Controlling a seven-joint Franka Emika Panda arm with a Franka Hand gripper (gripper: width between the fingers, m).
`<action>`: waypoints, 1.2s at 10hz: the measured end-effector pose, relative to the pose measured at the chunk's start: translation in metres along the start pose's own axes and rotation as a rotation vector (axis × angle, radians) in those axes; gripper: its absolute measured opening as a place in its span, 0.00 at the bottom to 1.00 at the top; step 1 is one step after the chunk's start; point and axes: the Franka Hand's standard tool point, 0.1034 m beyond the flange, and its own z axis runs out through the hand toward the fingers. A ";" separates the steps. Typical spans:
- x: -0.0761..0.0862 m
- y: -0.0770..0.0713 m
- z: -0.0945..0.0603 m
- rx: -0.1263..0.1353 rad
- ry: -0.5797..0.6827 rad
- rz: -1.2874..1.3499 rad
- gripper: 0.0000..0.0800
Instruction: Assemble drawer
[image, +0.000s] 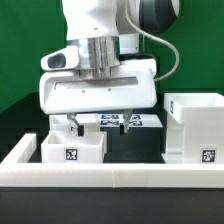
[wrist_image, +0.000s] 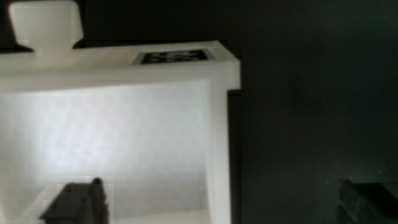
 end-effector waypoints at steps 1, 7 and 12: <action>-0.003 0.001 0.007 -0.001 -0.010 0.001 0.81; -0.011 0.004 0.034 -0.025 0.000 -0.003 0.81; -0.014 0.003 0.037 -0.028 -0.002 -0.006 0.29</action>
Offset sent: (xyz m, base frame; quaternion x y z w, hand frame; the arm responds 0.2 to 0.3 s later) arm -0.0058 0.0093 -0.0219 0.0002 0.0188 0.0117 0.9998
